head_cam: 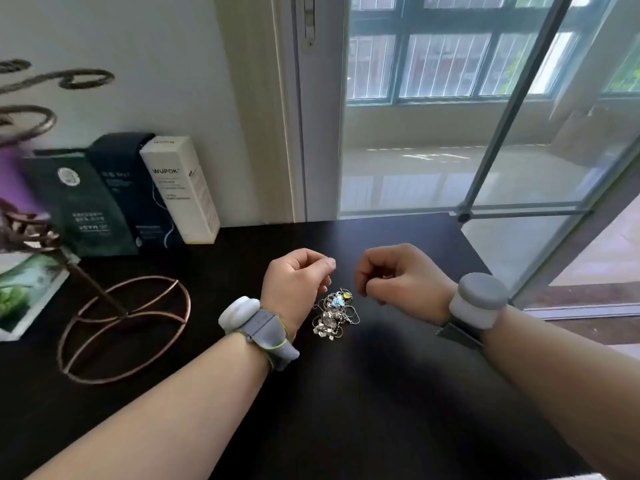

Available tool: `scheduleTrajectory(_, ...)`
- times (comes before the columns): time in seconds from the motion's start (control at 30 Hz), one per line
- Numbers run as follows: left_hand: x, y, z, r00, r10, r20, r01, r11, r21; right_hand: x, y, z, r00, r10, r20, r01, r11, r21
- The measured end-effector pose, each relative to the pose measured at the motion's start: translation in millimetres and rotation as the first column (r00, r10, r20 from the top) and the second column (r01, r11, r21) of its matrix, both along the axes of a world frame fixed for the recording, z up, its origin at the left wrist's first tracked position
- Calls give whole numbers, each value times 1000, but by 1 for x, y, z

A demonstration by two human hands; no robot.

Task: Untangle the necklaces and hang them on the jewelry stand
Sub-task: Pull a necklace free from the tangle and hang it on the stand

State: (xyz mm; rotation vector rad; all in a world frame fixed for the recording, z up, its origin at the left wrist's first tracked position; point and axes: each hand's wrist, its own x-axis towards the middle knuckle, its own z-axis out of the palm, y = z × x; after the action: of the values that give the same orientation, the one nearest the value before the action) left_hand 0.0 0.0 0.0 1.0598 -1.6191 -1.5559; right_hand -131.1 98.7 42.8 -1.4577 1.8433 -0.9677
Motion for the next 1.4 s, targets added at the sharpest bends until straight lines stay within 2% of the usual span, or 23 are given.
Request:
scheduleTrajectory(0.07,8,13,-10,999,2,52,3,995,-95,6,12,-16,1000,-13,-11,13,1000,-19)
scheduleTrajectory(0.2,20,30,-29,989,-59,139,83,981,-173,13,31,-42,998,-63,3,63,998,11)
scheduleTrajectory(0.3,27,32,-33,953,-85,289,185,923,-338,18,40,-50,991,-115,-63,116,993,1)
scheduleTrajectory(0.4,31,30,-32,921,-89,380,257,871,-419,21,38,-51,978,-169,-123,169,986,-11)
scheduleTrajectory(0.67,35,4,-36,931,-65,358,237,855,-461,26,7,-54,959,-234,-163,233,972,-22)
scheduleTrajectory(0.83,32,-20,-40,919,-36,392,247,827,-505,25,-24,-57,956,-282,-78,280,960,-27)
scheduleTrajectory(0.93,31,-28,-42,932,-20,363,216,834,-507,23,-42,-57,951,-310,24,310,950,-38)
scheduleTrajectory(1.03,32,-31,-43,956,-32,293,175,861,-477,21,-51,-60,941,-336,39,338,937,-90)
scheduleTrajectory(1.2,33,-35,-44,985,-81,152,127,938,-324,18,-45,-70,943,-327,-59,315,936,-159)
scheduleTrajectory(1.4,31,-37,-41,996,-87,8,86,973,-212,8,-40,-66,956,-208,-207,187,975,-117)
